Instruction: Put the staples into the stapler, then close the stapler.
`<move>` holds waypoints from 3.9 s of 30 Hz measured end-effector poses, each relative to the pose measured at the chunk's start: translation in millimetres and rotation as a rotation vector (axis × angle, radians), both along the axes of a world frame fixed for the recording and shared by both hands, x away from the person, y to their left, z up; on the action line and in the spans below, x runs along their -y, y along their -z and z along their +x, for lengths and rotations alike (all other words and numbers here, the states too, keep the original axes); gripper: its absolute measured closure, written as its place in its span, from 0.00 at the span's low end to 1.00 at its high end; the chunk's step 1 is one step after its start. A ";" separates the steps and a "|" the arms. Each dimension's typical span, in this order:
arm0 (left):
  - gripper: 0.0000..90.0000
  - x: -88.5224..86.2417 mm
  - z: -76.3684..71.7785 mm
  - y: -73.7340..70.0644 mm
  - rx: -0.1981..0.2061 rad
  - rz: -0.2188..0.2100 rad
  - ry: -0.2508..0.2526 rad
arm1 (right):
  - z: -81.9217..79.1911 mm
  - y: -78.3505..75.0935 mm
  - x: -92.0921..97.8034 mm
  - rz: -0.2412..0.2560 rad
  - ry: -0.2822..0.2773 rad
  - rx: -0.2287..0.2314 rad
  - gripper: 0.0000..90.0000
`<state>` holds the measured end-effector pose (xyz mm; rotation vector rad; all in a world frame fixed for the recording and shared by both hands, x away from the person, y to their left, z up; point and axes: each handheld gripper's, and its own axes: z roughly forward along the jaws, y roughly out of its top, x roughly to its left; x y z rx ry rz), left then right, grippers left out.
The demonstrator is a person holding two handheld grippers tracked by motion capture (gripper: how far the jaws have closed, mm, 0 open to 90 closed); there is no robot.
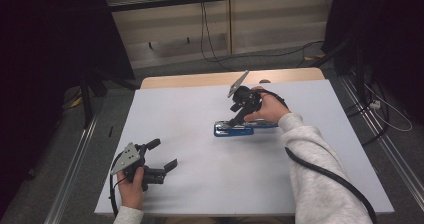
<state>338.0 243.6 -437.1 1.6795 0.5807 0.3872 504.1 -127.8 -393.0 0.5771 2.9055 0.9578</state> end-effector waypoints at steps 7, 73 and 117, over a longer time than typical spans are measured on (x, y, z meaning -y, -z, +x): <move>0.02 9.5 4.4 1.2 -0.034 0.012 0.025 | -11.3 3.5 16.1 0.011 0.039 0.018 0.18; 1.00 116.1 104.1 15.8 -0.370 0.298 -0.122 | -92.4 47.0 145.4 -0.012 0.604 0.090 1.00; 1.00 146.1 118.4 25.0 -0.430 0.355 -0.087 | -88.4 42.9 131.4 0.045 0.600 0.126 1.00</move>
